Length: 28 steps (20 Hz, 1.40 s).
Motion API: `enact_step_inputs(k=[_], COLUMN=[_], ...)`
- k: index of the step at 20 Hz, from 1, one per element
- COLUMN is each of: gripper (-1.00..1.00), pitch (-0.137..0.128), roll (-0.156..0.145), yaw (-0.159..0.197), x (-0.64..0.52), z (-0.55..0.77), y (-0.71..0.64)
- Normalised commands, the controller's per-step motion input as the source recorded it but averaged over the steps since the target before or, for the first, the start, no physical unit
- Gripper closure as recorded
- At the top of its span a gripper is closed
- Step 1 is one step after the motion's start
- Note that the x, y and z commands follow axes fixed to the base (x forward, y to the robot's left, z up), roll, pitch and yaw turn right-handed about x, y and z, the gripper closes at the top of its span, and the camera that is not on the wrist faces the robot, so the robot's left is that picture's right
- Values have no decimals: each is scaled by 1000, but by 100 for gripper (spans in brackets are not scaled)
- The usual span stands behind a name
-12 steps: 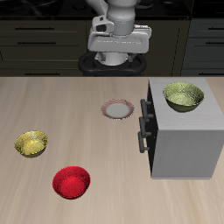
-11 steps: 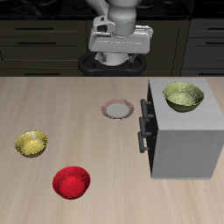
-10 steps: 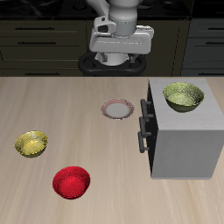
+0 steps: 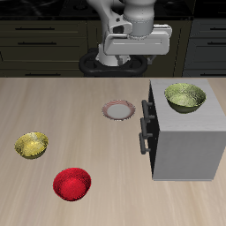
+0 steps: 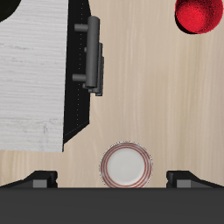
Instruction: Place the green bowl on the plate
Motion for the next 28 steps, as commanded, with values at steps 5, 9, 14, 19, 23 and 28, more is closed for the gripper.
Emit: enact_step_inputs(k=[5, 9, 14, 19, 23, 28], gripper=[-100, -100, -100, -100, -100, -100], pitch=[-3, 3, 10, 7, -1, 2], roll=[43, 19, -19, -24, -9, -15], yaw=[-11, 0, -13, -15, -25, -22], x=[298, 238, 288, 263, 231, 221], z=[143, 81, 108, 123, 132, 119], y=[407, 383, 218, 18, 35, 81])
